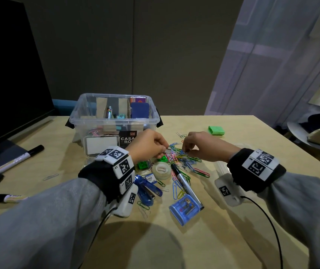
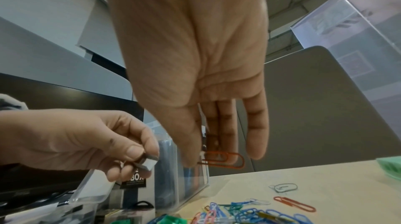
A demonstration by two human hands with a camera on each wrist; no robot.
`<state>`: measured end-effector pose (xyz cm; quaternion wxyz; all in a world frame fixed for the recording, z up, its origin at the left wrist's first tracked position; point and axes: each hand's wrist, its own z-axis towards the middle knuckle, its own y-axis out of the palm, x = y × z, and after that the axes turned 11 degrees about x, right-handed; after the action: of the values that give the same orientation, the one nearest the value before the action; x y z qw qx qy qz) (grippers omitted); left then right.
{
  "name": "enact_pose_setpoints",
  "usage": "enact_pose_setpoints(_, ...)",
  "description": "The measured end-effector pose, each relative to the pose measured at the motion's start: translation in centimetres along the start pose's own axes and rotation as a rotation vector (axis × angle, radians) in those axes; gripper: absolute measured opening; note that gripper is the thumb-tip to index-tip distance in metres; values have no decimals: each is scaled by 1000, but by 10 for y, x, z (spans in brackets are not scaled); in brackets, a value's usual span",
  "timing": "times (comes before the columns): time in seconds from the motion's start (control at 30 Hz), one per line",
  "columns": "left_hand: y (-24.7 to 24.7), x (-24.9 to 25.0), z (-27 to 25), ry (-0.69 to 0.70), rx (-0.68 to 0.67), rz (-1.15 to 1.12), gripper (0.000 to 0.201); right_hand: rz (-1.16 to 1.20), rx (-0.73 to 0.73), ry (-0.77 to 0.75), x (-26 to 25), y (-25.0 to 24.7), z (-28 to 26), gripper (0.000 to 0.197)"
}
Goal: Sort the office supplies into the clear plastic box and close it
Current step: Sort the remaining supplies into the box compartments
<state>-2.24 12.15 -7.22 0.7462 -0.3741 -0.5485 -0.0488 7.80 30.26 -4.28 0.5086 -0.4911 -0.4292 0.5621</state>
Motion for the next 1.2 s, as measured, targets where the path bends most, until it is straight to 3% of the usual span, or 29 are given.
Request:
enact_pose_setpoints(0.3, -1, 2, -1, -59, -26, -92, 13, 95, 25, 30, -7, -2, 0, 13)
enact_pose_setpoints(0.67, 0, 2, -2, -101, -22, -175, 10, 275, 168, 66, -11, 2, 1, 17)
enact_pose_setpoints(0.8, 1, 2, -3, -115, 14, -245, 10, 452, 217, 116, -11, 0, 1, 15)
enact_pose_setpoints(0.93, 2, 5, -5, -111, 48, -293, 11, 621, 173, 174, -13, 1, 2, 17)
enact_pose_setpoints(1.2, 5, 9, -4, -153, 126, -215, 25, 663, 188, 187, -14, 6, 3, 16)
